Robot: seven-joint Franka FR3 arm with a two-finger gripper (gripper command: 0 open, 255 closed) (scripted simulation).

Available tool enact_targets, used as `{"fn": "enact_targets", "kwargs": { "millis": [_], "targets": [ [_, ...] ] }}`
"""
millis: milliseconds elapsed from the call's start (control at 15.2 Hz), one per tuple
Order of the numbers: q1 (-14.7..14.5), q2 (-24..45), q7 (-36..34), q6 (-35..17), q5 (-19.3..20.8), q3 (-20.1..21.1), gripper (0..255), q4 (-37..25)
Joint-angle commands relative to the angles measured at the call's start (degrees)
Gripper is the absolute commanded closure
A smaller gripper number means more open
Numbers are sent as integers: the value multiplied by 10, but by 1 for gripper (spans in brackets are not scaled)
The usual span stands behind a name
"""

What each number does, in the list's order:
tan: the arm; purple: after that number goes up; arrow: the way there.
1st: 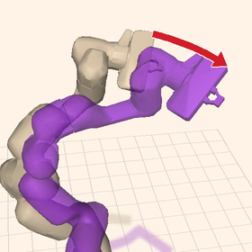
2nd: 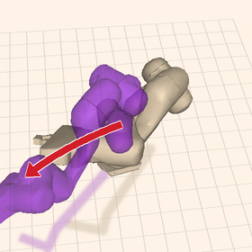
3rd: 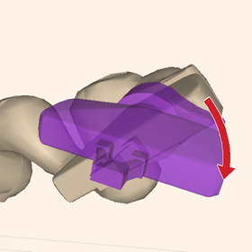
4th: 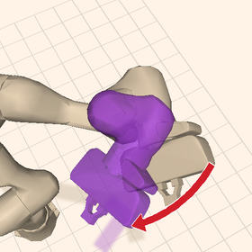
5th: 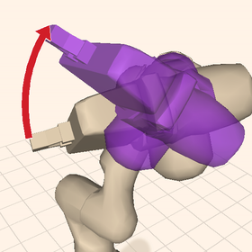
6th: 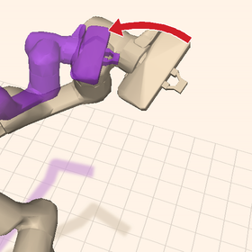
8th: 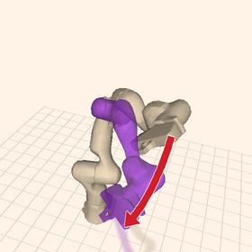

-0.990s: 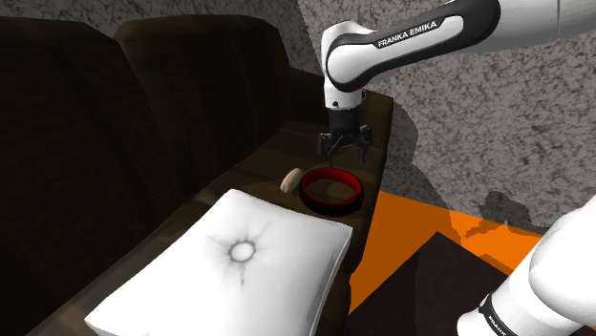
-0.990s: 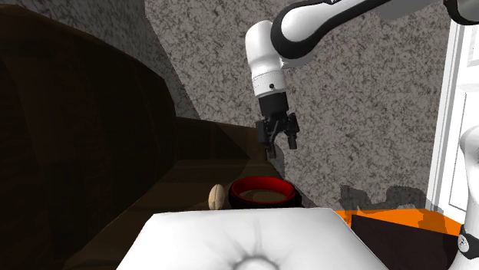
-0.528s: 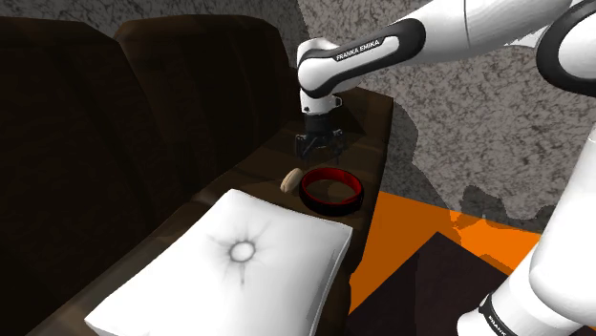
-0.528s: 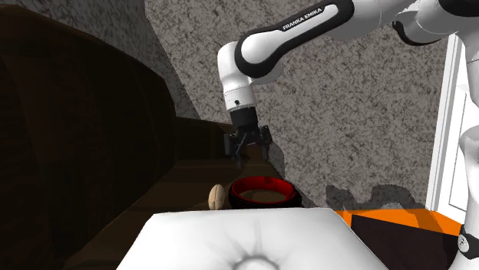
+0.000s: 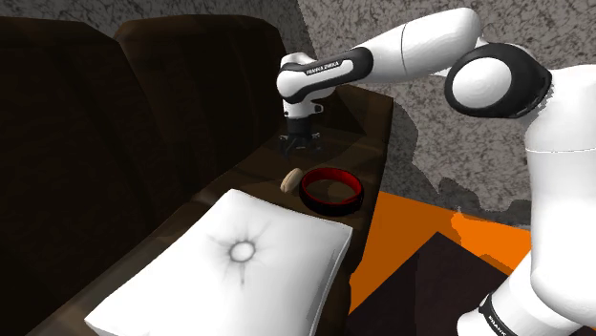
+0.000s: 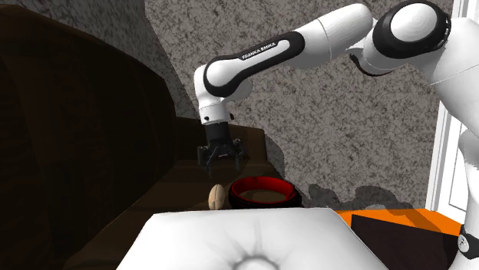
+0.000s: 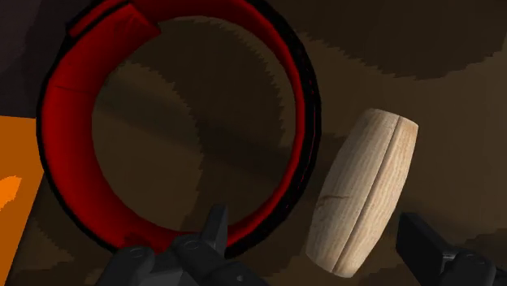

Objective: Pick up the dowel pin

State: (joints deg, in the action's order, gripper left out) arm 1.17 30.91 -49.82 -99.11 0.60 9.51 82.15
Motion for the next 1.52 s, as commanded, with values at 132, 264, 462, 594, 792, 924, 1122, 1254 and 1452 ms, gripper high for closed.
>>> {"fn": "enact_targets", "kwargs": {
  "millis": [132,264,462,594,792,924,1122,1254,1452],
  "targets": [
    [-7,95,-30,30,-1,-10,0,-125],
    [-7,99,-29,17,-1,-10,0,-116],
    [-7,105,-29,-2,0,-11,0,-104],
    [-7,112,-28,-17,0,-11,0,-95],
    [-6,113,-27,-17,0,-12,255,-96],
    [-6,113,-27,-17,0,-12,255,-96],
    [-6,112,-27,-17,0,-11,255,-95],
    [-6,112,-27,-17,0,-12,255,-96],
    [-7,110,-28,-11,0,-11,255,-99]
  ]
}}
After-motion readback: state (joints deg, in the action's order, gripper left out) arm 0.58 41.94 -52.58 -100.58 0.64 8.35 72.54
